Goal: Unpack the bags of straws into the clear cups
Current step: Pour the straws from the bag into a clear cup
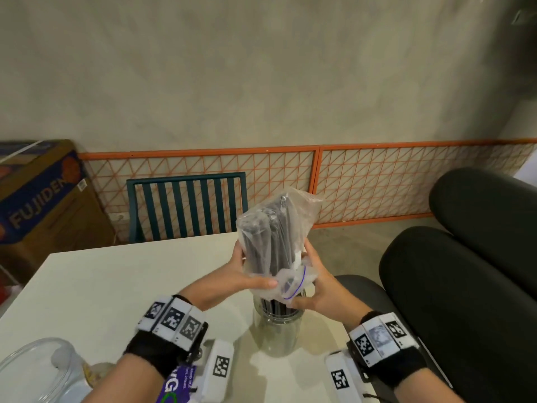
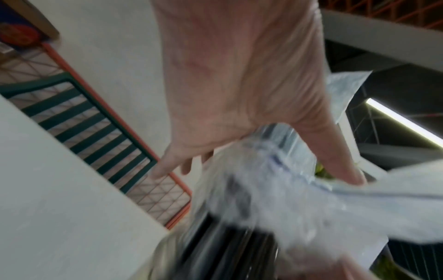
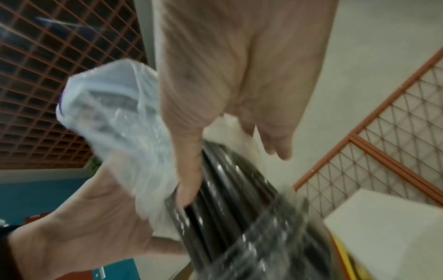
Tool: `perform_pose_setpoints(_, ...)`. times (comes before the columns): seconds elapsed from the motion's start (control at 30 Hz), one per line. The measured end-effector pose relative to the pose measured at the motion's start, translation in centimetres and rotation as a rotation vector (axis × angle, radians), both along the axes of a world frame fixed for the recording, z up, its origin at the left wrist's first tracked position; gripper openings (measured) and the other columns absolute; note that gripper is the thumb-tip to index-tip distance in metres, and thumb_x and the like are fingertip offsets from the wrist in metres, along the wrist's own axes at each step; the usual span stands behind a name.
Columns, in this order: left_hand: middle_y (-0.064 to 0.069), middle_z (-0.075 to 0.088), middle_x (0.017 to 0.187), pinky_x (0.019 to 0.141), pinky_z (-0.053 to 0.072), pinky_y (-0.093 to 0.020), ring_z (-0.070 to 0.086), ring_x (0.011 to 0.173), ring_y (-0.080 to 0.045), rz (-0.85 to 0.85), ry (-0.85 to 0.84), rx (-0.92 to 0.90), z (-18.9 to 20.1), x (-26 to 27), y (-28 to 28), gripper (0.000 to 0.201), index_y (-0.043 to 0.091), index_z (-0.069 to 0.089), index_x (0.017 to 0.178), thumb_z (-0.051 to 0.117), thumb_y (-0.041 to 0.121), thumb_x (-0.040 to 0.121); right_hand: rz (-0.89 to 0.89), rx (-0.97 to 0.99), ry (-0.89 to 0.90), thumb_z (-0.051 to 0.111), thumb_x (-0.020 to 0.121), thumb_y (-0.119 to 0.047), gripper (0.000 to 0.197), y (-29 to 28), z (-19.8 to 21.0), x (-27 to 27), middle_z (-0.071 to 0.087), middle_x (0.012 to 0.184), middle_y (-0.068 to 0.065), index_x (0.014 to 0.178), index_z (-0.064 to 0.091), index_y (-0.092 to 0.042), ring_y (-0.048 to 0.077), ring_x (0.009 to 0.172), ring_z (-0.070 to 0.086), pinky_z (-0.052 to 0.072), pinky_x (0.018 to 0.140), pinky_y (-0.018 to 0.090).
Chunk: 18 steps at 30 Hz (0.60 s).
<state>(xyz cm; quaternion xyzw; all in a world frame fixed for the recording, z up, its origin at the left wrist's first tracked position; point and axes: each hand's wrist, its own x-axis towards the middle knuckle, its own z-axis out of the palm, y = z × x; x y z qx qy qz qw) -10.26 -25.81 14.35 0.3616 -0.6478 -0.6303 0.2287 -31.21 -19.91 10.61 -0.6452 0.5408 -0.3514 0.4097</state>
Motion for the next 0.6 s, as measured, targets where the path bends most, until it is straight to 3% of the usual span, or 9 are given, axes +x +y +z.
perform_pose_setpoints(0.07,0.013,0.031,0.144,0.111,0.027,-0.032,0.032,0.132,-0.009,-0.015,-0.034,-0.002,1.3,1.1,0.0,0.129,0.041,0.001,0.145,0.086,0.044,0.049,0.079,0.104,0.047,0.086,0.063,-0.026,0.133,0.8,1.4,-1.1,0.012,0.157,-0.013,0.142,-0.019,-0.046,0.004,0.143,0.019,0.023,0.118,0.033)
perform_pose_setpoints(0.17,0.012,0.034,0.146,0.114,0.026,-0.04,0.033,0.134,-0.01,0.056,0.015,-0.055,2.1,1.3,0.5,0.119,0.048,0.005,0.143,0.081,0.055,0.051,0.128,0.185,0.02,0.089,0.055,-0.034,0.141,1.5,3.1,-2.4,0.006,0.157,-0.015,0.137,-0.024,-0.053,0.002,0.141,0.017,0.024,0.112,0.024)
perform_pose_setpoints(0.3,0.014,0.042,0.141,0.111,0.035,-0.04,0.04,0.132,-0.008,0.166,0.088,-0.151,2.4,-0.5,1.2,0.097,0.045,0.018,0.141,0.075,0.052,0.063,0.109,0.16,-0.109,0.087,0.045,-0.056,0.14,1.3,5.1,-1.7,0.016,0.157,-0.009,0.141,-0.015,-0.054,0.01,0.144,0.019,0.025,0.117,0.042)
perform_pose_setpoints(0.4,0.017,0.05,0.133,0.104,0.039,-0.029,0.047,0.124,-0.001,0.233,0.126,-0.266,3.0,-1.6,1.4,0.08,0.037,0.027,0.14,0.073,0.04,0.075,0.023,0.077,-0.181,0.081,0.048,-0.063,0.133,1.2,5.6,-0.4,0.03,0.149,-0.014,0.145,-0.008,-0.046,0.005,0.141,0.024,0.026,0.115,0.038)
perform_pose_setpoints(0.53,0.011,0.054,0.128,0.092,0.044,-0.017,0.051,0.122,-0.008,0.179,0.009,-0.253,2.3,-1.8,1.9,0.071,0.027,0.034,0.138,0.072,0.031,0.078,-0.02,0.131,-0.122,0.083,0.057,-0.052,0.124,2.3,3.7,0.5,0.029,0.15,-0.007,0.148,0.001,-0.037,0.007,0.139,0.028,0.031,0.11,0.03)
perform_pose_setpoints(0.6,0.025,0.051,0.119,0.084,0.043,-0.009,0.049,0.118,0.001,0.234,0.017,-0.294,2.6,-1.5,2.6,0.07,0.028,0.035,0.138,0.07,0.032,0.078,-0.023,0.133,-0.101,0.084,0.053,-0.052,0.127,2.8,3.7,0.3,0.028,0.151,-0.007,0.147,0.001,-0.038,0.007,0.14,0.026,0.03,0.113,0.033)
